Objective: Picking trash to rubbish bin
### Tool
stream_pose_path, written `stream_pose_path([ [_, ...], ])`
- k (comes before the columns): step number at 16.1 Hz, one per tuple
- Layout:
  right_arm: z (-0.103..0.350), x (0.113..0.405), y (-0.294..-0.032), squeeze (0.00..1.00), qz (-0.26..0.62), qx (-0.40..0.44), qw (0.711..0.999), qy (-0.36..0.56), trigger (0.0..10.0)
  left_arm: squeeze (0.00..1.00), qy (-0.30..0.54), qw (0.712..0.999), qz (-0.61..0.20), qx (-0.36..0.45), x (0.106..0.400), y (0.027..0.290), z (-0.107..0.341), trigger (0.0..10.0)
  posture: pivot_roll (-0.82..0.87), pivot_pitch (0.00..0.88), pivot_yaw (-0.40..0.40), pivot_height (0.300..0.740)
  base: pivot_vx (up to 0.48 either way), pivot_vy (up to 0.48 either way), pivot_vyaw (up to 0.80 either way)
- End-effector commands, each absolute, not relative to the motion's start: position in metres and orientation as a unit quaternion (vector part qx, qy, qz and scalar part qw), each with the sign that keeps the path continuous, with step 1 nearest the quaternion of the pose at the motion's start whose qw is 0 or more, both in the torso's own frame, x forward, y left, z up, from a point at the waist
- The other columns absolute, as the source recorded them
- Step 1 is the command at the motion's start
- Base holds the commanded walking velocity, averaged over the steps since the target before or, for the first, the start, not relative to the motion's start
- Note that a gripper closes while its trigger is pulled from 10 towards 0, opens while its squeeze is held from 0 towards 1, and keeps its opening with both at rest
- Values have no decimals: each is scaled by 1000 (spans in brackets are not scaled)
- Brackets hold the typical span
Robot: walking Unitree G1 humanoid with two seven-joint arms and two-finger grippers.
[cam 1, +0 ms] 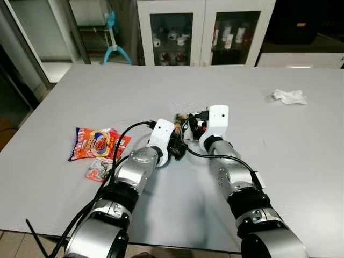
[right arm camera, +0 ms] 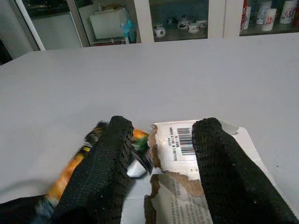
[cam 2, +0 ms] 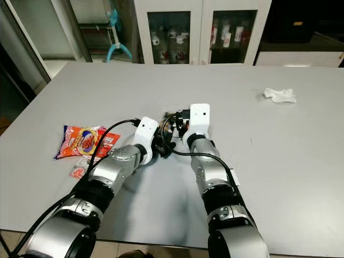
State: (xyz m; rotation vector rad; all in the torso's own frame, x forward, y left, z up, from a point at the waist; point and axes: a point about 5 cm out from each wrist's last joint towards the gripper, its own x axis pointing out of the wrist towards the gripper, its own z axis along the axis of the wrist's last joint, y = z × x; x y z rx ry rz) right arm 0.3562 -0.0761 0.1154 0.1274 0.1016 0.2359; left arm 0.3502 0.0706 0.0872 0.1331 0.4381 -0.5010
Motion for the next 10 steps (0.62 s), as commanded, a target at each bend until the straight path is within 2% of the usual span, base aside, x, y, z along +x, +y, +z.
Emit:
stream_pose_path([
  [1, 122, 358, -73, 0, 124, 62, 989, 42, 10000, 0, 249, 936, -235, 82, 346, 73, 74, 10000, 50, 0, 63, 740, 0, 0, 0],
  [2, 122, 358, -73, 0, 124, 62, 989, 41, 10000, 0, 249, 936, -233, 82, 346, 73, 73, 10000, 51, 0, 63, 740, 0, 0, 0],
  [3, 122, 358, -73, 0, 124, 62, 989, 41, 10000, 0, 248, 938, -228, 82, 346, 73, 73, 1216, 50, 0, 63, 740, 0, 0, 0],
  [4, 122, 358, -73, 0, 124, 62, 989, 41, 10000, 0, 245, 940, -222, 82, 346, 73, 73, 0, 51, 0, 62, 740, 0, 0, 0],
  [10, 121, 357, -70, 0, 128, 63, 989, 43, 10000, 0, 223, 946, -211, 101, 349, 74, 76, 0, 52, 0, 62, 740, 0, 0, 0],
])
